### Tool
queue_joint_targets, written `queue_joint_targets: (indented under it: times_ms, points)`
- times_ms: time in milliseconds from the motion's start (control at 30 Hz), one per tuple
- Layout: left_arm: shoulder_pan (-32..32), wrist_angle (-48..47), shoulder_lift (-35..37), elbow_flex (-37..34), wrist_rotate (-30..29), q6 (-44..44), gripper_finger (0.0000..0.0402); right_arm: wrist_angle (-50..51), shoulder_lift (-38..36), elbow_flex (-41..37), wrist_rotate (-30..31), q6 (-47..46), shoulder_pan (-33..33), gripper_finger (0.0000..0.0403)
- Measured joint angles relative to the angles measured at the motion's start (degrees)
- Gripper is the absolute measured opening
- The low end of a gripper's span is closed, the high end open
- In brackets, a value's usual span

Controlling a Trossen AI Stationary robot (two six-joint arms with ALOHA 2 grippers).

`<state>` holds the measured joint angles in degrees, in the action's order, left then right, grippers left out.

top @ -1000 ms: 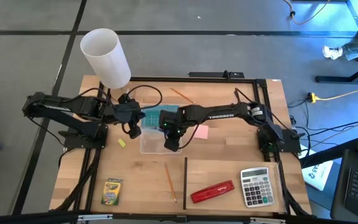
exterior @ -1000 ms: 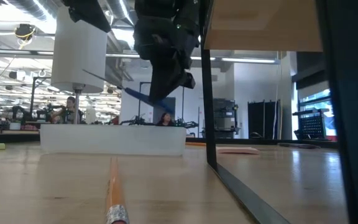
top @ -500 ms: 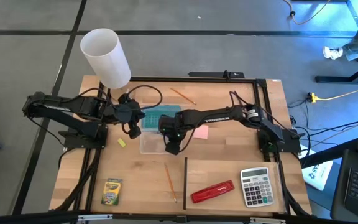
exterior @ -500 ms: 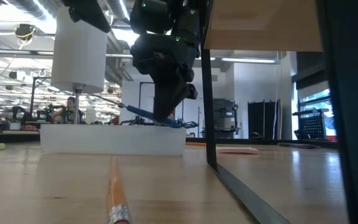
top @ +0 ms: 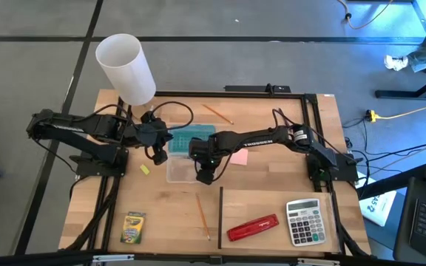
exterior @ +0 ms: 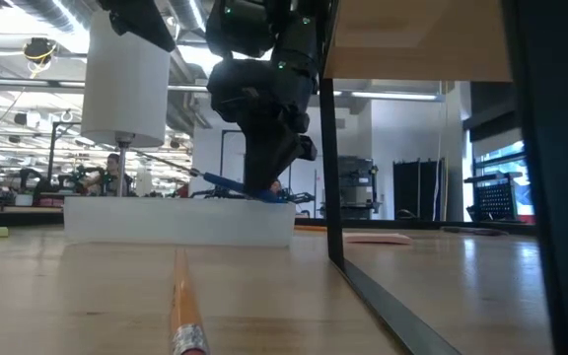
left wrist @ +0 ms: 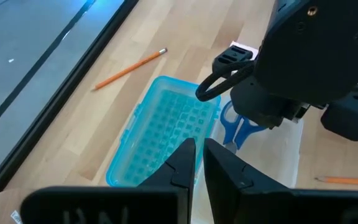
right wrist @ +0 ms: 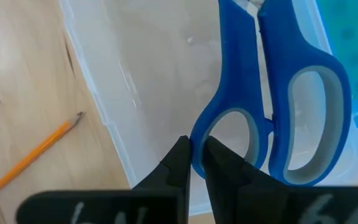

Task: Pack school essentials
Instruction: Put the blue scissors into the blue supply box

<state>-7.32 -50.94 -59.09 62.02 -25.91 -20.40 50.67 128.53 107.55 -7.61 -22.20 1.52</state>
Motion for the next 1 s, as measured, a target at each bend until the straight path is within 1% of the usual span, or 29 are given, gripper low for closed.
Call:
queue_joint_targets:
  times_ms: [133, 467, 1000]
  points:
    - [0.01, 0.00, 0.00, 0.00, 0.00, 0.00, 0.0028, -0.10, 0.64, 0.00, -1.14, -0.07, 0.02, 0.0036]
    - [-0.01, 0.04, 0.00, 0.00, 0.04, 0.02, 0.0027, -0.14, 2.45, -0.13, -1.54, -1.53, 0.02, 0.0036]
    - [-0.01, 0.02, -0.02, 0.00, 0.04, 0.04, 0.0027, -0.82, 2.73, -0.10, -1.57, -1.27, 0.00, 0.0036]
